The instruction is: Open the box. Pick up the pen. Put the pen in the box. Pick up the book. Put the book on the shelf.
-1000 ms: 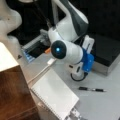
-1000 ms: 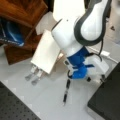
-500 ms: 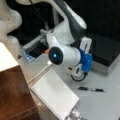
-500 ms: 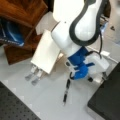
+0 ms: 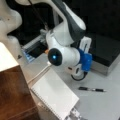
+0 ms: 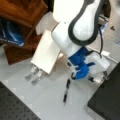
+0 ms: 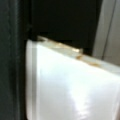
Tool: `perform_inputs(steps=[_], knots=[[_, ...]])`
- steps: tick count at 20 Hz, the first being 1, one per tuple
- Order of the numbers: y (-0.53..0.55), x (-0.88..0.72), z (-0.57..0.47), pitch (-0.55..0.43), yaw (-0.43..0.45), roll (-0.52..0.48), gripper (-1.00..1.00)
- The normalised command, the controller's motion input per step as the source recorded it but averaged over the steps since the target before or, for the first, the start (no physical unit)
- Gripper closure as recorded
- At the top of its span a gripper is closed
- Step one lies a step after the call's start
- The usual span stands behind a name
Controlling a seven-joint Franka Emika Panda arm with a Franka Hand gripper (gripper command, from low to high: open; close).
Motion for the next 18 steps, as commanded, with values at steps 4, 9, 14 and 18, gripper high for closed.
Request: perform_inputs(steps=[4,9,14,18], knots=[[0.17,-0.27,-0.02,-0.102,-0.166,0.157,-1.00],[0.12,-0.32,-0.02,-0.088,-0.174,0.097,-1.00],[0.13,-0.30,0.01,-0.085,-0.181,0.049,1.00],[0.15,-0.26,0.02,-0.075,-0.188,0.010,1.00]])
